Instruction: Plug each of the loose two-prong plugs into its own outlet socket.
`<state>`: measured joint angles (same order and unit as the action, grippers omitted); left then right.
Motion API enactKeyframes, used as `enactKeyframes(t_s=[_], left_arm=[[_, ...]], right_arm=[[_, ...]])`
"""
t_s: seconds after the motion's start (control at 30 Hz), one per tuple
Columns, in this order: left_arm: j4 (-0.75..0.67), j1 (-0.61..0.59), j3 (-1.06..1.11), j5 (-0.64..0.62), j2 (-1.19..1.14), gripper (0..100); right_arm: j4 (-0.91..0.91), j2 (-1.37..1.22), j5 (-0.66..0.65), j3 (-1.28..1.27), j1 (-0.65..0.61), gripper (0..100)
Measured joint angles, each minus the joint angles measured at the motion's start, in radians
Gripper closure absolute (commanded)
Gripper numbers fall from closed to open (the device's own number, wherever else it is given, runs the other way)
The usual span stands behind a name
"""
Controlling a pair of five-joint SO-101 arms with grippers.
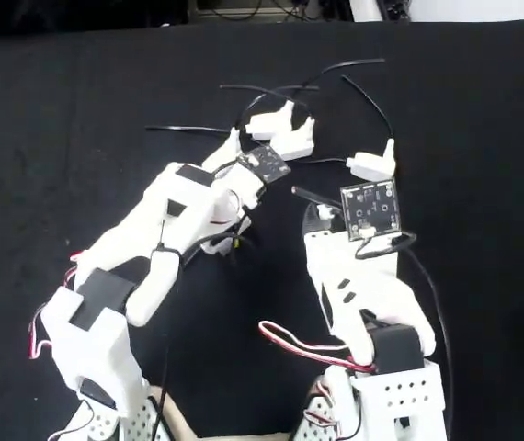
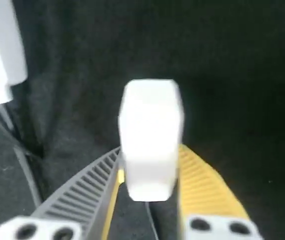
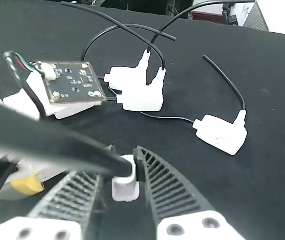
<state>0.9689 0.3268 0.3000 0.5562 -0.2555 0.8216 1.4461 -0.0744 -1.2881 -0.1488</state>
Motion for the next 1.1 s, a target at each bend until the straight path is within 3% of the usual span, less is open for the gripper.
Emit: enactKeyframes(t_s=[0.1,0.37,0.53,0.77,0.93,1.1], left_arm=[[0.012,0.002,0.0,-0.005,-0.002,97],[0.13,0.017,-0.012,-0.014,-0.002,97],[0.235,0.02,-0.014,-0.149,-0.002,97],[0.33,0.054,-0.011,-0.232,0.0,97],[0.322,0.091,0.121,-0.259,0.15,97],[0.226,0.072,0.311,-0.259,0.41,97]], right_arm=[[0.0,0.0,0.0,0.0,-0.002,98.5],[0.0,0.0,0.0,0.0,-0.002,98.5],[0.0,0.0,0.0,0.0,-0.002,98.5],[0.0,0.0,0.0,0.0,-0.002,98.5],[0.0,0.0,0.0,0.0,-0.002,98.5],[0.0,0.0,0.0,0.0,-0.002,98.5]])
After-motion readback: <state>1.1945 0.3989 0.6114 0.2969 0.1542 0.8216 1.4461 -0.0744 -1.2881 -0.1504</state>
